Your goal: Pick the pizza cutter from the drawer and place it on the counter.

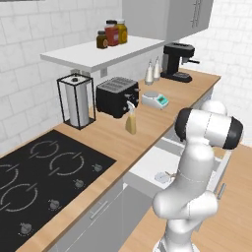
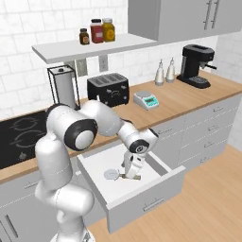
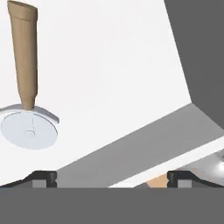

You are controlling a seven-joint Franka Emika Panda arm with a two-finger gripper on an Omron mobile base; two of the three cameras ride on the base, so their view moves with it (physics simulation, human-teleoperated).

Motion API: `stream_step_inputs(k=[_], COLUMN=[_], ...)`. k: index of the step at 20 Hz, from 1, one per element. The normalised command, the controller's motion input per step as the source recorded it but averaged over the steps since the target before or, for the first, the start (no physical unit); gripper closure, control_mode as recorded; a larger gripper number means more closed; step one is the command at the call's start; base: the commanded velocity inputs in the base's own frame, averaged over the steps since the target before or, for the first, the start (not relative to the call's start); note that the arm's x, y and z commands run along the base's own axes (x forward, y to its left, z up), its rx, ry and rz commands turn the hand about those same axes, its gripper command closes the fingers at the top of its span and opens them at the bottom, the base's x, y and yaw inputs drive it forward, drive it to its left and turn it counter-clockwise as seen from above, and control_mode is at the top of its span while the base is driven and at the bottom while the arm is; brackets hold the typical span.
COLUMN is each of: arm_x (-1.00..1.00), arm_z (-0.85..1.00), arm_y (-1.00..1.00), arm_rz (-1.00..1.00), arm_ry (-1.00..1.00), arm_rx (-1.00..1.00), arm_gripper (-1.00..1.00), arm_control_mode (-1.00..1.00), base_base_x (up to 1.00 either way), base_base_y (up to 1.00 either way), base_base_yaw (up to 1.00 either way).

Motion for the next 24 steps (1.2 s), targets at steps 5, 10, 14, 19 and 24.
stream_step_inputs(k=[5, 10, 14, 19, 24], arm_x=[0.66, 0.69, 0.25, 0.01, 0.26], arm_z=[-0.57, -0.4, -0.48, -0.62, -0.45], arm_y=[-0.25, -0.12, -0.13, -0.03, -0.02], arm_rz=[-0.06, 0.0, 0.0, -0.01, -0.01], arm_ry=[0.0, 0.01, 0.01, 0.0, 0.0], arm_rx=[0.0, 0.0, 0.0, 0.0, 0.0], arm_gripper=[-1.0, -1.0, -1.0, -1.0, -1.0], arm_control_mode=[-1.0, -1.0, -1.0, -1.0, -1.0], base_base_x=[0.0, 0.0, 0.0, 0.0, 0.0], base_base_y=[0.0, 0.0, 0.0, 0.0, 0.0], base_base_yaw=[0.0, 0.0, 0.0, 0.0, 0.0])
